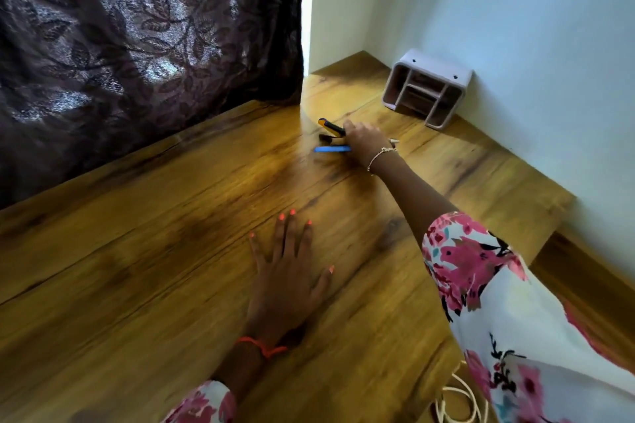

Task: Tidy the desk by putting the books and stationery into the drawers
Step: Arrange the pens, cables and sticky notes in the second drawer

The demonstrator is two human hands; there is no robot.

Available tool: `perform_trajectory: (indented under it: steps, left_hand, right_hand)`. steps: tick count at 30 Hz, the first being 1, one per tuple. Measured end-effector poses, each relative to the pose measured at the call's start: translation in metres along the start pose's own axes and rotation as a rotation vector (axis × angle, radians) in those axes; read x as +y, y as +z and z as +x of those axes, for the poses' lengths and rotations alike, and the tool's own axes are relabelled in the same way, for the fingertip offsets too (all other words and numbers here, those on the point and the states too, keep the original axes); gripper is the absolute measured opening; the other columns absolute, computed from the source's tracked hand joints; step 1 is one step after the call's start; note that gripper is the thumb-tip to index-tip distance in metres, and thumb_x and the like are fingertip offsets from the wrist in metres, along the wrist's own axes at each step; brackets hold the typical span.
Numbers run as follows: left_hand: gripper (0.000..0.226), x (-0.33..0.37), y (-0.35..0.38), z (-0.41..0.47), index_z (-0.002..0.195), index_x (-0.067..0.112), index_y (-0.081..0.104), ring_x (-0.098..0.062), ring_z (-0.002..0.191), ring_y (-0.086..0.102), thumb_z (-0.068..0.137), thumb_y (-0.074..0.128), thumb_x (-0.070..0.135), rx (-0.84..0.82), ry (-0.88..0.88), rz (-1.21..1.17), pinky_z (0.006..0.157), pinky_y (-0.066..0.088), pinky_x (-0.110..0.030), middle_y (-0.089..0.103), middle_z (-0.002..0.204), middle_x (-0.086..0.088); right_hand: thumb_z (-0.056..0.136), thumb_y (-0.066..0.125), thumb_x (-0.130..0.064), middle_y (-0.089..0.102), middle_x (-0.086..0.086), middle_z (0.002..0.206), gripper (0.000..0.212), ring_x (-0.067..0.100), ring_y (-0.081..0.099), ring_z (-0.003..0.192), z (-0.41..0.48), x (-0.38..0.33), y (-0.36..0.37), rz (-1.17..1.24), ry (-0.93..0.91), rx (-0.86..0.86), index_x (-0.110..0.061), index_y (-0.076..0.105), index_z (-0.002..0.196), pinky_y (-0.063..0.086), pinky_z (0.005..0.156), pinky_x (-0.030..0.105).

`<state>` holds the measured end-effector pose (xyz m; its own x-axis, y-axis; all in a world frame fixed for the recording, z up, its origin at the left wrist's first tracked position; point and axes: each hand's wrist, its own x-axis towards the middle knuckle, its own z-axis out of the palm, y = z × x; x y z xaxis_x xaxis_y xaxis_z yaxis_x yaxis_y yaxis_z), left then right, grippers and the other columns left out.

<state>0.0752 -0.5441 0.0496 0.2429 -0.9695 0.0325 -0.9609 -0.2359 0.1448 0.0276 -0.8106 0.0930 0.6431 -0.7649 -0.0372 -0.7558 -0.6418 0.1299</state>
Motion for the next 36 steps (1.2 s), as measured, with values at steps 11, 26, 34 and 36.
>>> perform_trajectory:
  steps: [11, 26, 34, 36]
  left_hand:
    - [0.070, -0.008, 0.001, 0.003, 0.137, 0.009, 0.039, -0.030, 0.141, 0.016, 0.084, 0.039, 0.055, 0.009, -0.050, -0.128, 0.103, 0.008, -0.068, 0.023, 0.151, -0.016]
    - [0.081, 0.128, 0.011, -0.055, 0.142, 0.011, 0.031, -0.023, 0.143, 0.009, 0.078, 0.013, 0.057, -0.083, 0.403, -0.155, 0.108, 0.005, -0.060, 0.017, 0.154, -0.010]
    - [0.074, 0.156, 0.024, -0.050, 0.145, 0.017, 0.023, -0.016, 0.142, 0.011, 0.082, 0.020, 0.056, -0.077, 0.497, -0.062, 0.108, 0.006, -0.060, 0.016, 0.155, -0.004]
    - [0.075, 0.156, 0.023, -0.050, 0.145, 0.019, 0.024, -0.014, 0.142, 0.012, 0.080, 0.023, 0.057, -0.071, 0.489, -0.091, 0.108, 0.005, -0.059, 0.017, 0.155, -0.002]
  right_hand:
    - [0.093, 0.043, -0.010, 0.051, 0.020, 0.122, 0.027, 0.038, 0.054, 0.109, -0.194, 0.063, -0.006, 0.285, 0.277, -0.149, 0.001, 0.044, 0.117, 0.042, 0.084, 0.043]
    - [0.090, 0.049, -0.006, 0.050, 0.020, 0.123, 0.028, 0.034, 0.050, 0.111, -0.445, 0.166, 0.072, 0.446, 0.679, -0.302, 0.001, 0.047, 0.117, 0.041, 0.087, 0.038]
    - [0.091, 0.044, -0.004, 0.048, 0.018, 0.123, 0.025, 0.033, 0.047, 0.112, -0.456, 0.183, 0.104, 0.334, 0.694, -0.383, -0.002, 0.047, 0.115, 0.047, 0.087, 0.045]
    - [0.091, 0.043, -0.003, 0.048, 0.018, 0.123, 0.024, 0.033, 0.047, 0.113, -0.462, 0.187, 0.110, 0.319, 0.697, -0.392, -0.002, 0.047, 0.115, 0.046, 0.087, 0.045]
